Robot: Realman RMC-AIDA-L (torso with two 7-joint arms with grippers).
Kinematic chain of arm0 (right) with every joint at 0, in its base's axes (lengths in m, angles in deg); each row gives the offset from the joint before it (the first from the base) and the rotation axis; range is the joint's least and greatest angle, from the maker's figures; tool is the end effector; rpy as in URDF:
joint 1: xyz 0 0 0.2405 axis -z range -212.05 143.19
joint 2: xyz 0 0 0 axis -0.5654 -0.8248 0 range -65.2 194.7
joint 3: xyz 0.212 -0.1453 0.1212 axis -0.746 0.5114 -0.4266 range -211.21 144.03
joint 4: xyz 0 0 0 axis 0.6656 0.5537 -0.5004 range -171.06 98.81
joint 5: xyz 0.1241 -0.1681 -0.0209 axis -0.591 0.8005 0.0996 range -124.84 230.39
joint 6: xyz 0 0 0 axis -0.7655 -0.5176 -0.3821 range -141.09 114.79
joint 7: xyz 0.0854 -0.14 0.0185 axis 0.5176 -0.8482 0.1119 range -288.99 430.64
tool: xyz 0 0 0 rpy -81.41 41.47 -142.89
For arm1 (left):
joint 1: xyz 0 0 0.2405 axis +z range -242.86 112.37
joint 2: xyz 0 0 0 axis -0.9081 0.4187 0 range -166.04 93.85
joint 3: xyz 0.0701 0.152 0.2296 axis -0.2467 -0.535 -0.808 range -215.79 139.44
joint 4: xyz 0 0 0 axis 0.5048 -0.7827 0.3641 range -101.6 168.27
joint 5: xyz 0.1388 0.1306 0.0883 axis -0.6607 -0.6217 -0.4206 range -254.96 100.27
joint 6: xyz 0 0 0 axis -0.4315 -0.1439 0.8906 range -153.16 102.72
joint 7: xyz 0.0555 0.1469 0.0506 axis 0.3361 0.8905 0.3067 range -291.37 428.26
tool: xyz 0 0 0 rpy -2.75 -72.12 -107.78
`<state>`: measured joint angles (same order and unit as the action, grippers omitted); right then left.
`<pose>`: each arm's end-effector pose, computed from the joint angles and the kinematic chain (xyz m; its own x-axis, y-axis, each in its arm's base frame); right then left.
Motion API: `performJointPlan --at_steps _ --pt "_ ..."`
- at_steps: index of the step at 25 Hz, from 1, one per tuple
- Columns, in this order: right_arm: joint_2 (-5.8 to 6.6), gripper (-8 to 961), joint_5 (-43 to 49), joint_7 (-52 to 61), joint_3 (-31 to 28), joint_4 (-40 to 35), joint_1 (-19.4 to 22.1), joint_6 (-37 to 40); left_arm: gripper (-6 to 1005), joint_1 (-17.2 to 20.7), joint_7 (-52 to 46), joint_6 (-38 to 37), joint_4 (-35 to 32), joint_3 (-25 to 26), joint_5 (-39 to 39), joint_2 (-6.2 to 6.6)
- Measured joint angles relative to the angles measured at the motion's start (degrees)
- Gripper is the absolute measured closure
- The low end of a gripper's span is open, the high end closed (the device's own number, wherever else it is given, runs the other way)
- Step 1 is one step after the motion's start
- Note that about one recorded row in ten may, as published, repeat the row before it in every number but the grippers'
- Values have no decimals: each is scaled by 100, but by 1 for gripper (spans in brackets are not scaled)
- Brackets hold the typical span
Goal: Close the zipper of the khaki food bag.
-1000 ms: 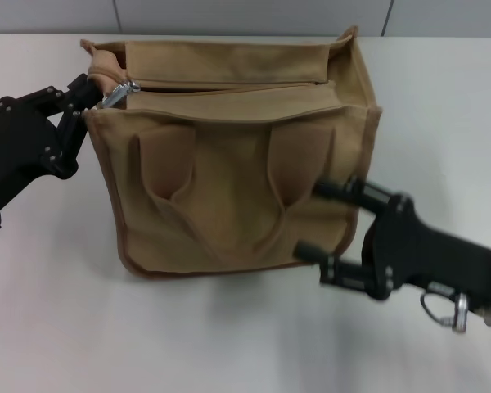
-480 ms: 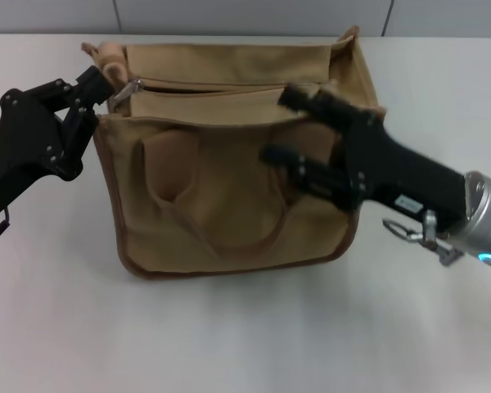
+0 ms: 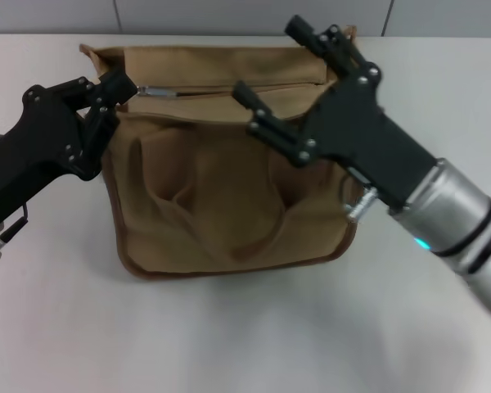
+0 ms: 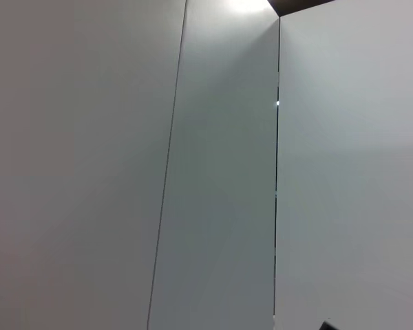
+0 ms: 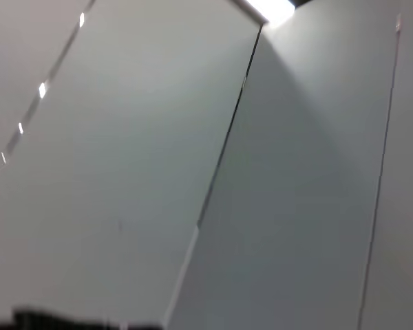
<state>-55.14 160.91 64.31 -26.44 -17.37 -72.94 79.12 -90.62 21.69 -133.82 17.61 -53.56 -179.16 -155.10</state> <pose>0.1726 0.3179 -0.1038 0.5394 0.4851 -0.6883 -0.2185 -0.7088 -0.6707 -0.2737 0.2966 -0.0004 0.4511 -0.1204 0.8843 0.4401 -0.8320 -0.3378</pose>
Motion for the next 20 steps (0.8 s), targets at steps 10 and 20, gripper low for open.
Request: performJointPlan --at_steps 10,20 --pt "2 161 20 -721 -276 354 55 -428 962 122 -19 76 -111 -16 -15 36" --pt "2 161 33 -644 -217 362 409 -427 933 613 -432 589 -1353 61 87 45"
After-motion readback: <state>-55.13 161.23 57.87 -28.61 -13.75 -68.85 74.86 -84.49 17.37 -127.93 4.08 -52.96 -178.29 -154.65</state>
